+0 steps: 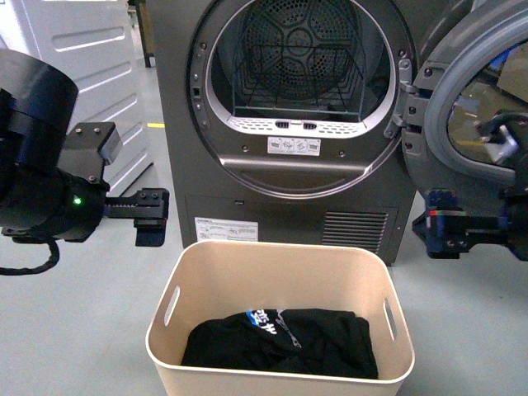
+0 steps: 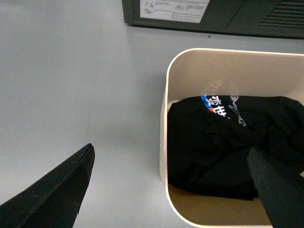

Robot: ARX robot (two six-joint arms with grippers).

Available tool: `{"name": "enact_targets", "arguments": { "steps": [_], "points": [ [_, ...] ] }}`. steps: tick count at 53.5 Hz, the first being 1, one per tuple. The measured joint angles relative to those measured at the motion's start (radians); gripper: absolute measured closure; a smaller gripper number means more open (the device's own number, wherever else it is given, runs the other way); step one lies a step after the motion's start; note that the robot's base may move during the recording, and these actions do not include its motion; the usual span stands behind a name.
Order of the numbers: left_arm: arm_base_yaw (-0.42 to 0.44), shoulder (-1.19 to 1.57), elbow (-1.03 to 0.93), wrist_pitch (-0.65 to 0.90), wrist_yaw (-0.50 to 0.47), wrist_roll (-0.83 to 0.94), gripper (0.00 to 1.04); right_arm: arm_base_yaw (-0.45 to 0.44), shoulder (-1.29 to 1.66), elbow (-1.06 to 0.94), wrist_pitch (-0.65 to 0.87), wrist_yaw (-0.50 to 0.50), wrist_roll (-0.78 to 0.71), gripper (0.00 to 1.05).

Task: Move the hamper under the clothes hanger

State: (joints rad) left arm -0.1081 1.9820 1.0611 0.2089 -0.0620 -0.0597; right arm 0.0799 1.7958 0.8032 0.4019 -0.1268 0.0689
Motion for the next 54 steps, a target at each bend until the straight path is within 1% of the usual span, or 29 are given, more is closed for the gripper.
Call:
{"name": "enact_targets", "arguments": {
  "steps": [6, 7, 10, 14, 19, 26, 34, 42, 54],
  "points": [
    [-0.003, 0.108, 0.069, -0.007, -0.021, -0.002, 0.07, 0.016, 0.121, 0.108, -0.122, -0.004, 0.014, 0.08],
    [-0.003, 0.130, 0.083, -0.010, -0.025, -0.003, 0.07, 0.024, 0.156, 0.144, -0.164, -0.003, 0.015, 0.08],
    [-0.003, 0.174, 0.110, -0.010, -0.030, -0.006, 0.07, 0.037, 0.213, 0.208, -0.229, 0.002, 0.015, 0.08],
    [-0.003, 0.219, 0.140, -0.010, -0.023, -0.018, 0.07, 0.050, 0.287, 0.294, -0.297, 0.006, 0.014, 0.08],
    [-0.003, 0.267, 0.178, -0.010, -0.009, -0.031, 0.07, 0.056, 0.365, 0.387, -0.347, 0.030, 0.011, 0.08],
    [-0.003, 0.335, 0.237, -0.012, 0.010, -0.049, 0.07, 0.050, 0.473, 0.493, -0.378, 0.053, 0.014, 0.08],
    [-0.002, 0.400, 0.298, -0.015, 0.021, -0.055, 0.07, 0.033, 0.569, 0.565, -0.388, 0.064, 0.015, 0.08],
    [-0.002, 0.440, 0.339, -0.019, 0.039, -0.064, 0.07, 0.018, 0.624, 0.608, -0.388, 0.070, 0.021, 0.08],
    [-0.008, 0.524, 0.408, -0.045, 0.040, -0.068, 0.07, -0.005, 0.700, 0.678, -0.379, 0.071, 0.035, 0.08]
  ]
}}
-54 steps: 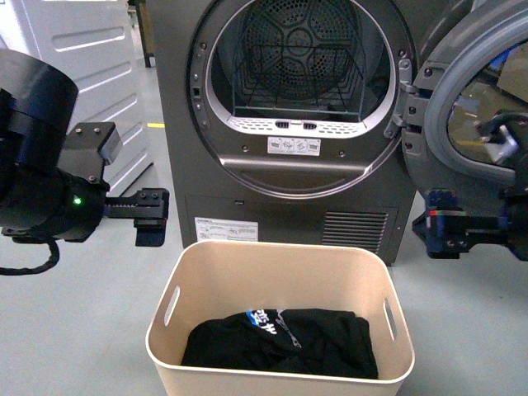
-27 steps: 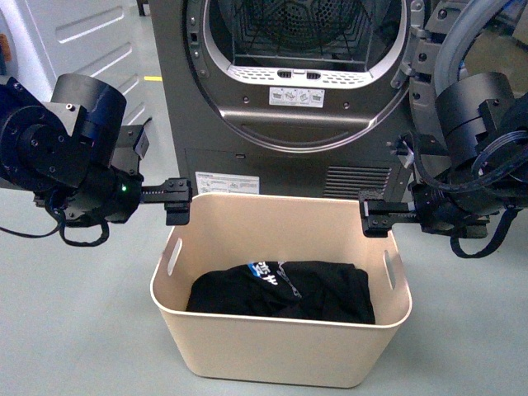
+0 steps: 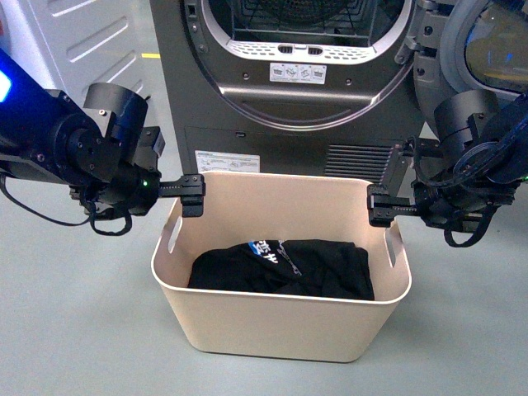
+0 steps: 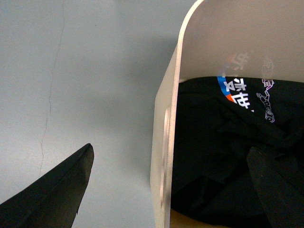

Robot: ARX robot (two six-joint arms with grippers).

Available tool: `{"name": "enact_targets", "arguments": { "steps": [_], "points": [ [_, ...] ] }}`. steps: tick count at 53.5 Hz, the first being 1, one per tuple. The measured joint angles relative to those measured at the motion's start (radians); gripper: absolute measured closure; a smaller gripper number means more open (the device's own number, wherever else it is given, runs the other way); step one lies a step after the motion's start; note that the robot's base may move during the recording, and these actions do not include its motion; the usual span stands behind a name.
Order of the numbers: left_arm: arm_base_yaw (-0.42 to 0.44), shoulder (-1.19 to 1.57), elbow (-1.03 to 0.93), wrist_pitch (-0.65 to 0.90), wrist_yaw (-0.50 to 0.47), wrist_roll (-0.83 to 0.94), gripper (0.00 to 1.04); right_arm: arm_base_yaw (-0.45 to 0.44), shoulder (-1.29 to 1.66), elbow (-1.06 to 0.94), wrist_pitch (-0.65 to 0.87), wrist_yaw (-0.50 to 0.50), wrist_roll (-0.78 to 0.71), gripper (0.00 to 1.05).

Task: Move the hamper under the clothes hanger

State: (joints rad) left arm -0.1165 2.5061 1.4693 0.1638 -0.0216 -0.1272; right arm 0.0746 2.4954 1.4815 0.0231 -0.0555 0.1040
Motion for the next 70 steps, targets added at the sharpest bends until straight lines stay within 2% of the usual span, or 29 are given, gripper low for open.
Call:
{"name": "enact_targets", "arguments": {
  "steps": [22, 46, 50, 70],
  "points": [
    [-0.003, 0.108, 0.140, -0.055, 0.005, -0.003, 0.07, -0.021, 0.133, 0.114, -0.010, 0.037, 0.015, 0.08],
    [-0.036, 0.151, 0.155, -0.068, 0.015, -0.005, 0.07, -0.016, 0.164, 0.114, 0.004, 0.058, 0.017, 0.09],
    [-0.037, 0.152, 0.155, -0.073, 0.014, -0.006, 0.08, -0.011, 0.164, 0.114, 0.007, 0.061, 0.017, 0.19],
    [-0.028, 0.152, 0.146, -0.088, -0.005, -0.005, 0.56, 0.020, 0.189, 0.114, 0.008, 0.089, 0.030, 0.66]
  ]
}}
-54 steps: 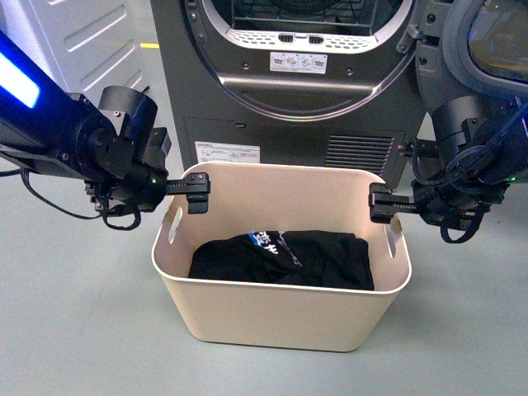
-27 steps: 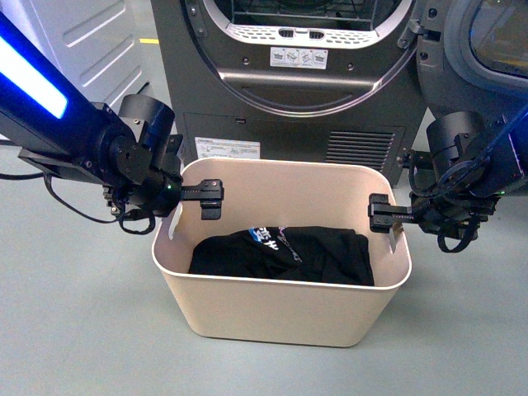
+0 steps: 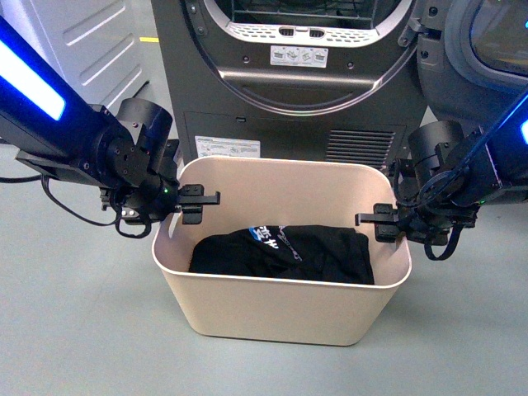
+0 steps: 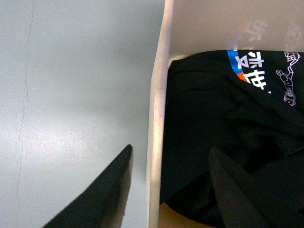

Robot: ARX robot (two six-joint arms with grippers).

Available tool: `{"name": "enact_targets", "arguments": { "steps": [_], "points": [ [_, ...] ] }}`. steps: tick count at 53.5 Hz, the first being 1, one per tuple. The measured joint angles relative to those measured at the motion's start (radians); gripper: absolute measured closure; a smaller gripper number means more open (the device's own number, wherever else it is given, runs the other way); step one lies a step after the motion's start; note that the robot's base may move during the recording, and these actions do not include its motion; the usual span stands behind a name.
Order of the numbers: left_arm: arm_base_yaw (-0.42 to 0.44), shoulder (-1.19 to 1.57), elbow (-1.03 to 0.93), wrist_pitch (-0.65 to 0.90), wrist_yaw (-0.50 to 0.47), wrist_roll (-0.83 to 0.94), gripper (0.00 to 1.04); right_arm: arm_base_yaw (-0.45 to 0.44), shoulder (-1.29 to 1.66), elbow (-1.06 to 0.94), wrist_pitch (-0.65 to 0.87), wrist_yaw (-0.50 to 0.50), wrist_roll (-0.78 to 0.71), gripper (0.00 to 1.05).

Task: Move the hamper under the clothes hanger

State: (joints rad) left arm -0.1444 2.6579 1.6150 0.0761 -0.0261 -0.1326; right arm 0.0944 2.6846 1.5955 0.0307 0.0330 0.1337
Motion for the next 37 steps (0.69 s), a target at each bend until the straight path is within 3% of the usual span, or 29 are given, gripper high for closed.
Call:
{"name": "enact_targets", "arguments": {
  "steps": [13, 19, 37],
  "points": [
    [0.005, 0.000, -0.013, 0.000, 0.000, 0.001, 0.89, 0.006, 0.005, 0.000, -0.006, -0.006, 0.004, 0.97],
    [0.007, -0.007, -0.017, 0.000, -0.004, 0.002, 1.01, 0.008, 0.003, 0.000, -0.014, 0.000, 0.014, 1.00],
    [0.007, -0.053, -0.047, -0.013, -0.001, 0.009, 1.01, 0.004, -0.049, -0.026, -0.028, 0.000, 0.012, 1.00]
  ]
}}
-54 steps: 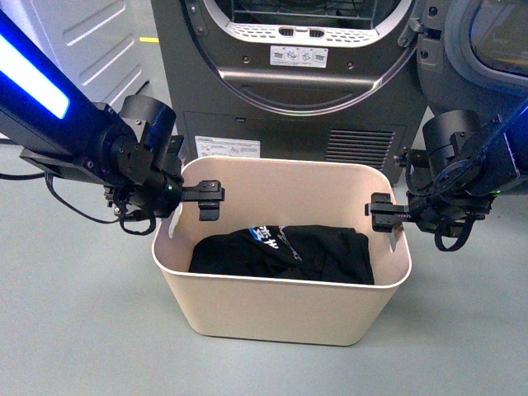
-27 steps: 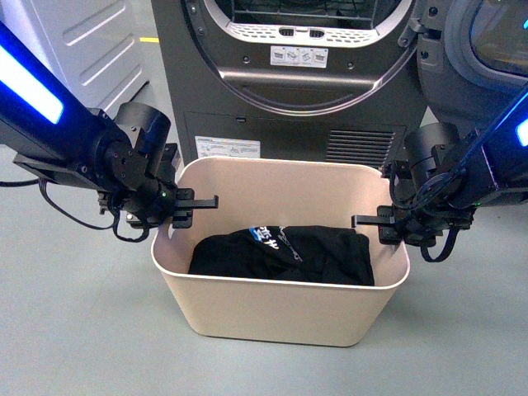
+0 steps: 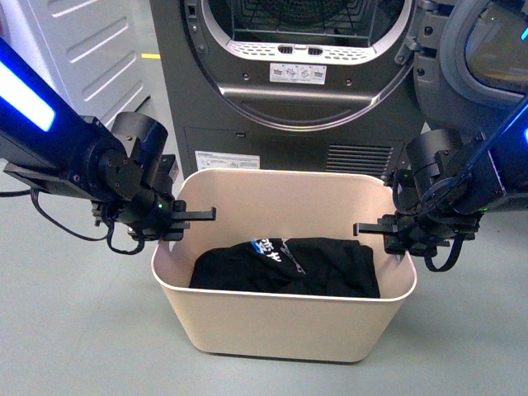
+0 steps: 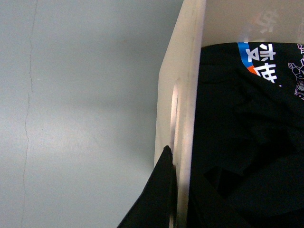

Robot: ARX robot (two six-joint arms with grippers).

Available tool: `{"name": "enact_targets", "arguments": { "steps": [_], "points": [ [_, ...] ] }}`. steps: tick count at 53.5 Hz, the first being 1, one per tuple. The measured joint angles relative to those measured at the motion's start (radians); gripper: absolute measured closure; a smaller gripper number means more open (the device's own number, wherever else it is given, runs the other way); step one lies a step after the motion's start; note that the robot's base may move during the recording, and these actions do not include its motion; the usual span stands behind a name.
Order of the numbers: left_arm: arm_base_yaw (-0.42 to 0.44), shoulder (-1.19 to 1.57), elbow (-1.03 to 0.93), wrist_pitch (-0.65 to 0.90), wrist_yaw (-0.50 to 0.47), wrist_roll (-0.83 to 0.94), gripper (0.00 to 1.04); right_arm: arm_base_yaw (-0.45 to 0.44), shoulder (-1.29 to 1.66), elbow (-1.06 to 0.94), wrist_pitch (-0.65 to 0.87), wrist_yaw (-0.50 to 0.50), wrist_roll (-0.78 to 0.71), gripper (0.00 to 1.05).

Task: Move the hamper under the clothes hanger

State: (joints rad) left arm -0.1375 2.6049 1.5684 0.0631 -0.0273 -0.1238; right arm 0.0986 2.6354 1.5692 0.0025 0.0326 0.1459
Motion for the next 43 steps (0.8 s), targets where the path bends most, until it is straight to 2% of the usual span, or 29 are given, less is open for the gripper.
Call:
{"name": "enact_targets", "arguments": {
  "steps": [43],
  "points": [
    [0.005, -0.059, -0.026, 0.015, -0.033, 0.013, 1.01, 0.002, -0.066, -0.054, 0.050, -0.011, -0.008, 1.00]
  ]
}}
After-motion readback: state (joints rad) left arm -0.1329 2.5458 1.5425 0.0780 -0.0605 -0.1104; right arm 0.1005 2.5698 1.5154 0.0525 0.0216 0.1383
